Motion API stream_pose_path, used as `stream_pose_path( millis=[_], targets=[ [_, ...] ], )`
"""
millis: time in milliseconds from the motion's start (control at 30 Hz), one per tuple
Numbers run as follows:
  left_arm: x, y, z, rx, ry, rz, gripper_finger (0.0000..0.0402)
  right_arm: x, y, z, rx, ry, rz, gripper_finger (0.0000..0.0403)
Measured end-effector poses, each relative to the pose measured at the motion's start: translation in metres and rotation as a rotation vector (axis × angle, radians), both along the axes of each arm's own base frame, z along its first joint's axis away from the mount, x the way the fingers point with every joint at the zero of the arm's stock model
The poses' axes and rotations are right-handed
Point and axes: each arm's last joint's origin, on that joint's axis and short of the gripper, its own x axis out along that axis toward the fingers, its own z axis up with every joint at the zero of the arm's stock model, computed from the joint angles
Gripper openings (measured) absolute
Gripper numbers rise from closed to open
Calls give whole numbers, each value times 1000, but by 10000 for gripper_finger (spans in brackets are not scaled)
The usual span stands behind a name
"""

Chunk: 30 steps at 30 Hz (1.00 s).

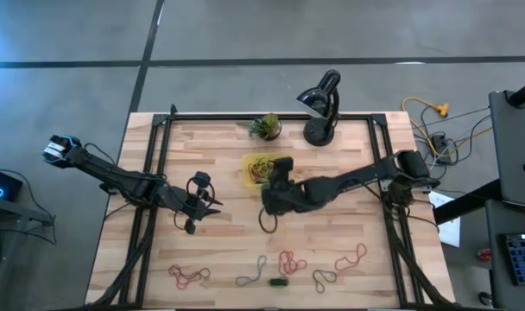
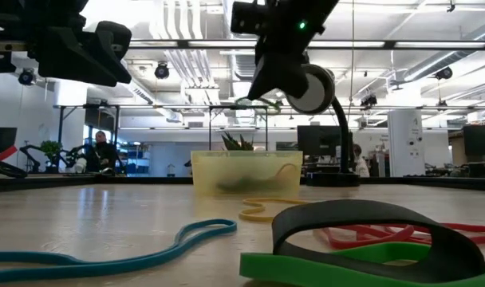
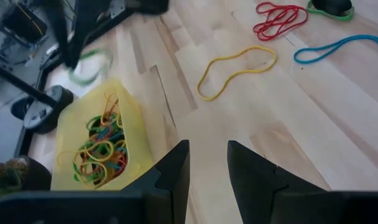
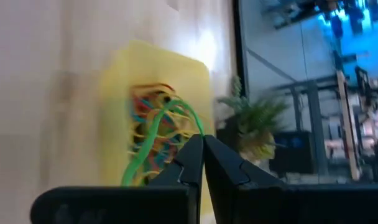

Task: Pick and place rubber bands into bin
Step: Put the green rubber band in the yellow bin

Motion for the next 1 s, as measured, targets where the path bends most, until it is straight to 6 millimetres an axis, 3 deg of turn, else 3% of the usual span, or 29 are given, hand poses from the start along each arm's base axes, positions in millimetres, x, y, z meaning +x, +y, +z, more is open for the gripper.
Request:
stream_pose_path(
  millis=[300,500,833,1000],
  targets=[
    [2,-1,6,18,-50,-20,92,6,-61,-8,4,7,-153,8],
    [2,-1,6,17,-50,-19,92,8,-86,-22,132,-23,-106,9],
    [2,-1,4,16,-44,-17,92,5,-95,-32,171,-40,-134,9],
    [2,-1,4,13,-44,-16,92,4,-93,-35,248,-31,-97,32]
  ],
)
